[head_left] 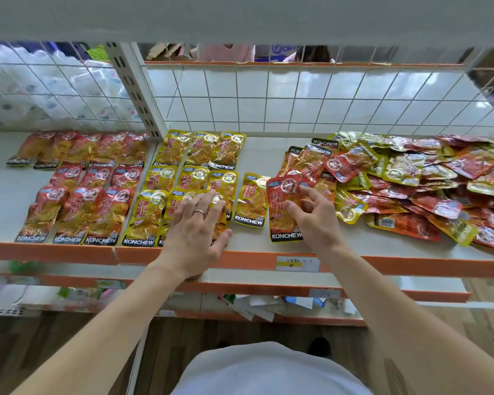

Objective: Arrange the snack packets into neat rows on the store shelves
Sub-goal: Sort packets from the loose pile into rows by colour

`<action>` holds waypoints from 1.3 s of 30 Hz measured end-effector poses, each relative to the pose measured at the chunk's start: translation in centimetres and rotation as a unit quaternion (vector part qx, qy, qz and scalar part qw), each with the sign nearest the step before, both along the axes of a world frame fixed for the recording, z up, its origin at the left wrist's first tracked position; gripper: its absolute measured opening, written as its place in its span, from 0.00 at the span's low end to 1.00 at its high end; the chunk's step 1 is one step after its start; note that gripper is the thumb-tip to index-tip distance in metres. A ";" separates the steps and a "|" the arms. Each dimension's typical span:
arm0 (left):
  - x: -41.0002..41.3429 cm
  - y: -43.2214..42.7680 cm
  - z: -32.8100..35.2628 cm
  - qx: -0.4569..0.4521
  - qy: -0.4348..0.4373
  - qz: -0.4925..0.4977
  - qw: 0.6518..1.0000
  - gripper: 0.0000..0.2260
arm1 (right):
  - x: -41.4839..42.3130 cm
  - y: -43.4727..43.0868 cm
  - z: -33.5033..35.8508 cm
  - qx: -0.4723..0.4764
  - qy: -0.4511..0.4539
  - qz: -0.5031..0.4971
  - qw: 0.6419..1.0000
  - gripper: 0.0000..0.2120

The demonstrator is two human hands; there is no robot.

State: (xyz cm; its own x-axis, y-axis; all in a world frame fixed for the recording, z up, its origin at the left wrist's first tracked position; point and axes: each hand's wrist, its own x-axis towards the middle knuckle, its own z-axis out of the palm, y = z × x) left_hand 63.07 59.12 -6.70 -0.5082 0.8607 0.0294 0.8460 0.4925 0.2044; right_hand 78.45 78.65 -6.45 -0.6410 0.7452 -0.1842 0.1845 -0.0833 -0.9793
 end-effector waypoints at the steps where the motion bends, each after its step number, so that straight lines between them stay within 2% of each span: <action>1: -0.1 -0.1 0.0 0.001 -0.006 -0.017 1.000 0.33 | -0.1 -0.1 0.0 0.002 0.002 0.002 1.000 0.14; 6: -1.5 0.0 -0.3 0.010 -0.055 -0.101 0.993 0.30 | -0.3 -0.2 0.0 0.006 0.005 -0.001 1.000 0.16; 12: -2.3 0.9 0.9 0.035 -0.096 -0.077 0.992 0.28 | 0.1 -0.4 -0.1 0.018 0.017 0.010 1.000 0.14; 14: -1.9 1.3 0.9 0.060 -0.074 -0.050 0.994 0.28 | 0.2 -0.5 -0.2 0.026 0.018 0.013 0.999 0.14; 17: -1.1 2.3 0.5 0.033 -0.018 0.012 0.999 0.33 | 0.2 -0.5 -0.1 0.035 0.018 0.019 0.999 0.14; 19: -0.6 2.9 0.2 0.020 -0.007 0.016 1.000 0.32 | 0.4 -0.5 -0.1 0.029 0.019 0.020 0.999 0.14; 21: -0.6 3.1 0.0 0.011 -0.011 0.004 1.000 0.28 | 0.5 -0.5 0.0 0.016 0.019 0.020 0.999 0.16; 25: -1.2 2.8 -0.1 0.018 -0.025 -0.009 0.999 0.23 | 0.6 -0.5 0.0 0.012 0.024 0.023 0.999 0.14; 34: 0.1 2.9 -1.0 0.112 -0.057 -0.007 0.992 0.22 | 0.7 -0.7 0.1 0.010 0.023 0.027 0.999 0.15; 39: 0.3 3.3 -0.9 0.100 -0.051 -0.015 0.994 0.23 | 0.6 -0.7 0.2 0.014 0.014 0.026 0.999 0.17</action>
